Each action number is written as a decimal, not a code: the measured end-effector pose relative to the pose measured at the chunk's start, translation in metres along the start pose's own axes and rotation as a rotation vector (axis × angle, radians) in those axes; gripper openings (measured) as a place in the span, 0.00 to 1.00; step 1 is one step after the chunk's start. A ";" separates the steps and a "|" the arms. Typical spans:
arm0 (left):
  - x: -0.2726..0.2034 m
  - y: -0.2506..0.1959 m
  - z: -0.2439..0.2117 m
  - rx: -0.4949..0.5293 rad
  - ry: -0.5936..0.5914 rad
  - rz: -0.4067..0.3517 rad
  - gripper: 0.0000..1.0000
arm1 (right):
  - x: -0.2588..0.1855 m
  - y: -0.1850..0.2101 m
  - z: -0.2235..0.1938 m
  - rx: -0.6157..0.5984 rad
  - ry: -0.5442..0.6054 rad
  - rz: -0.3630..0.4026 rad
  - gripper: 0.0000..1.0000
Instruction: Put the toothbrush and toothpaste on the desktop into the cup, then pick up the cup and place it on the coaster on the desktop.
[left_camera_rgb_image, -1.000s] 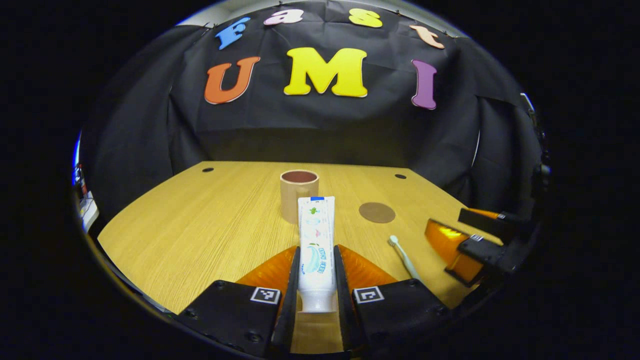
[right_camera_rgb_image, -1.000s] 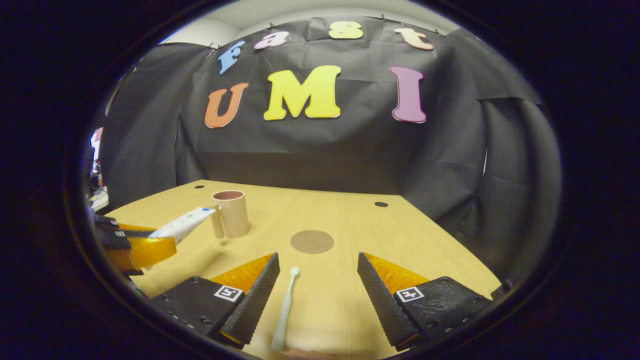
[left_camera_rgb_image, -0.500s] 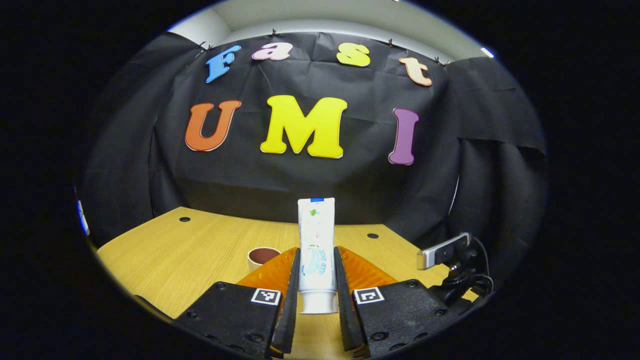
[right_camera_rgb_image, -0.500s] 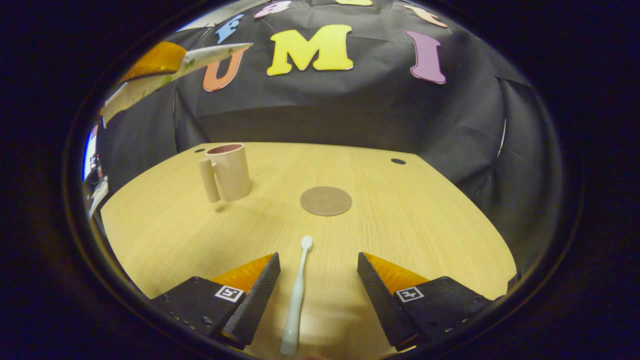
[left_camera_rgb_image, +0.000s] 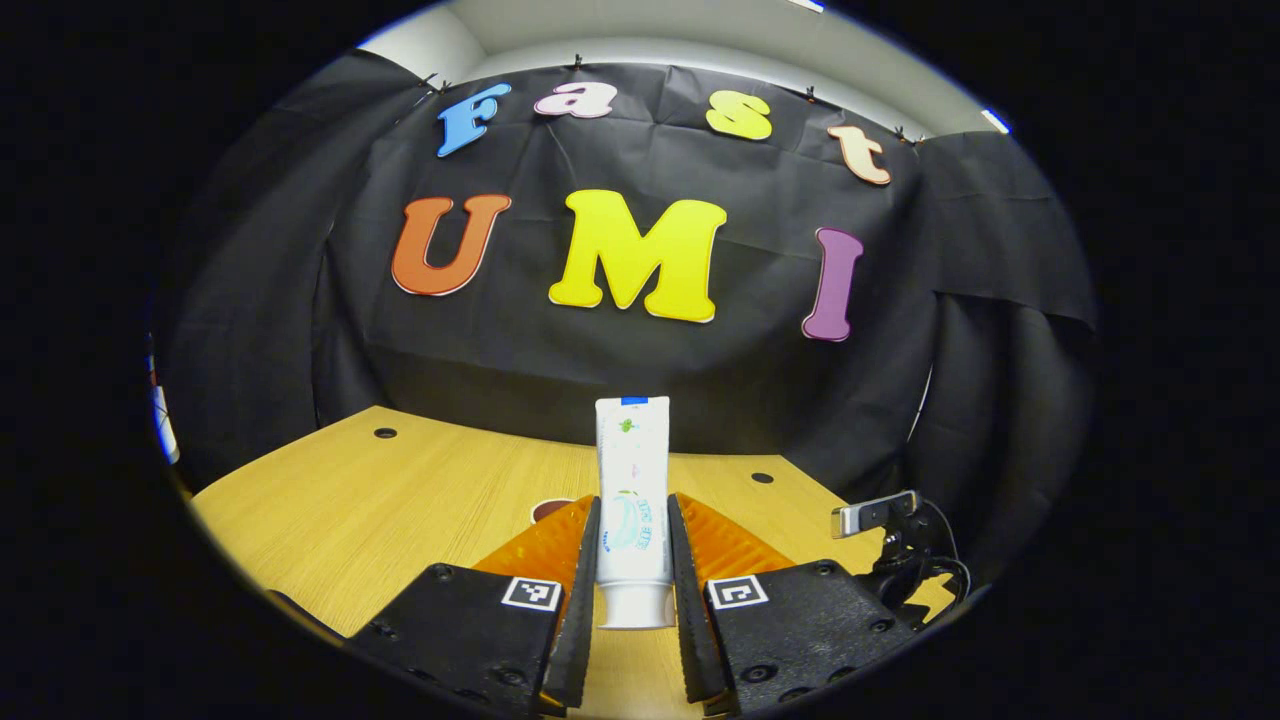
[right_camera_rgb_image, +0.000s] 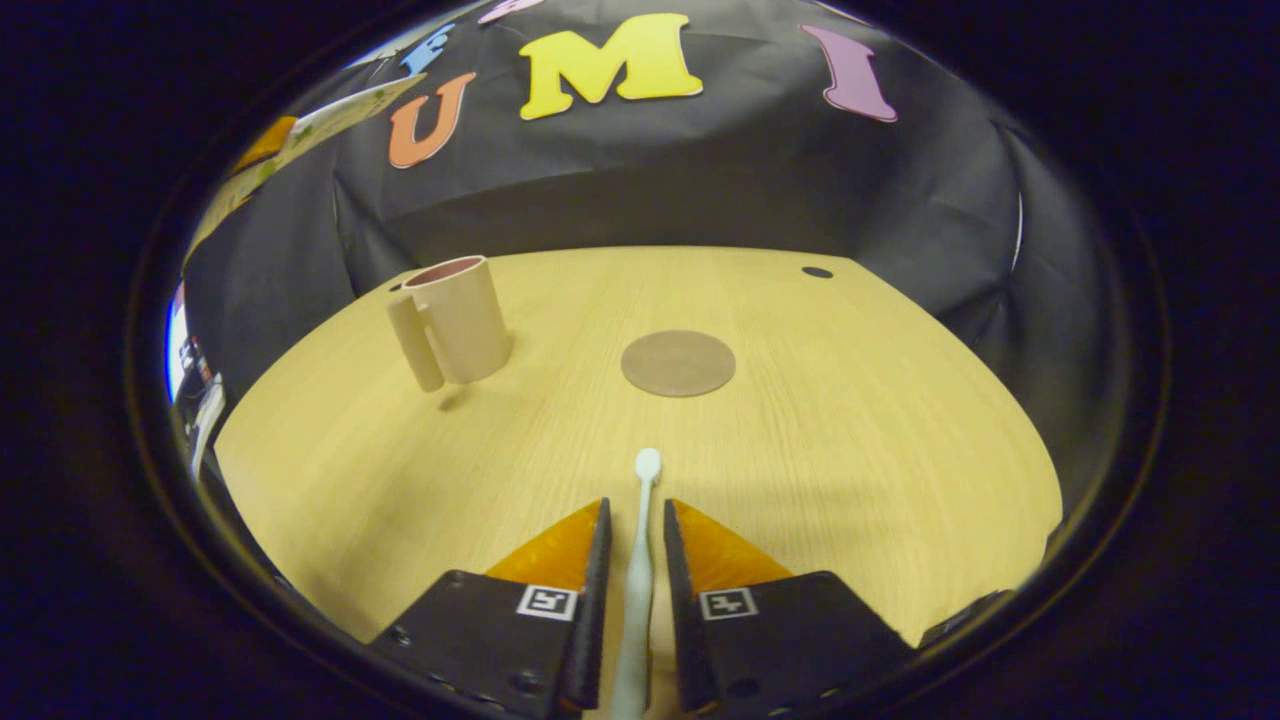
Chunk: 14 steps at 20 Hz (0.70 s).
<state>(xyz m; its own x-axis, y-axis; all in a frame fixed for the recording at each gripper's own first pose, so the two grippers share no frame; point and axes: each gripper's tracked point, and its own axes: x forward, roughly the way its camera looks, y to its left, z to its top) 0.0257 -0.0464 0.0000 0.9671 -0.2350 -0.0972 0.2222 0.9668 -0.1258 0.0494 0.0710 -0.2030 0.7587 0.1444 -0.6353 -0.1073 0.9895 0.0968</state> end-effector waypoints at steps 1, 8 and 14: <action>-0.003 -0.001 0.001 0.004 -0.006 -0.002 0.39 | 0.000 -0.001 -0.002 0.008 0.006 0.003 0.09; 0.003 -0.002 -0.014 -0.025 0.051 -0.027 0.40 | -0.010 -0.003 0.011 0.019 -0.014 0.033 0.00; 0.008 0.012 -0.009 -0.013 0.029 0.022 0.40 | -0.063 -0.008 0.048 0.044 -0.253 0.084 0.00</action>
<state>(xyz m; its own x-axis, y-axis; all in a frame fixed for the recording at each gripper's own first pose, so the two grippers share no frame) 0.0346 -0.0378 -0.0109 0.9678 -0.2169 -0.1281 0.1995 0.9705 -0.1357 0.0335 0.0540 -0.1267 0.8854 0.2143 -0.4126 -0.1524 0.9722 0.1778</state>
